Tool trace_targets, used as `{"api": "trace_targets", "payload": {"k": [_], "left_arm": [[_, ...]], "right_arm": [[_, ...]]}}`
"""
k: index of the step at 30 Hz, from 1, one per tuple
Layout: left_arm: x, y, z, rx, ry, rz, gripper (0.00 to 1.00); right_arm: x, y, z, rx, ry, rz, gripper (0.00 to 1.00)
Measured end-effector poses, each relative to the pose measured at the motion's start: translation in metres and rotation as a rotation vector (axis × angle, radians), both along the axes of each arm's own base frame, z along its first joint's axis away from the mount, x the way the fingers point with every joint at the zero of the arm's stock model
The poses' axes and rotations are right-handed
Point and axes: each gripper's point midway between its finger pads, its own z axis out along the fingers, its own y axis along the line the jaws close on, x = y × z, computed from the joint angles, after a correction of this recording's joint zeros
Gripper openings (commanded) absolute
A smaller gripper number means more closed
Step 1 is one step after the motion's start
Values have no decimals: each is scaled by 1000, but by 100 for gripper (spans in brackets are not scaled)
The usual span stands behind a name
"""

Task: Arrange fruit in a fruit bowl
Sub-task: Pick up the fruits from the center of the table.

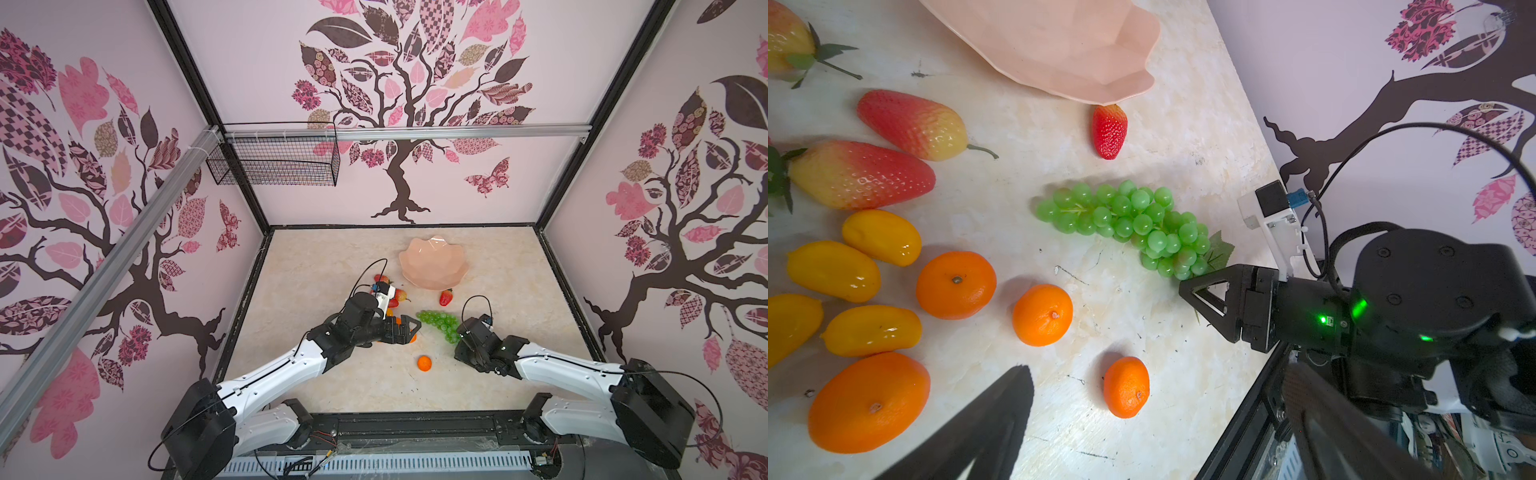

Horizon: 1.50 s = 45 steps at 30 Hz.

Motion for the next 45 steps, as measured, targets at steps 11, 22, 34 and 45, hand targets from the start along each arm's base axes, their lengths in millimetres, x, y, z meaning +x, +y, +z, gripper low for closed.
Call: {"api": "trace_targets", "payload": {"k": [11,22,34,45], "left_arm": [[-1,-1,0,-2,2,-5,98],[-1,-1,0,-3,3,-7,98],[-1,-2,-8,14,19,-14,98],[0,-4,-11,20,21,-20,98]], "right_arm": [[5,-1,-2,0,-44,2,36],[10,-3,-4,11,-62,-9,24],[13,-5,-6,11,-77,-9,13],[12,-12,-6,-12,-82,-12,0]]}}
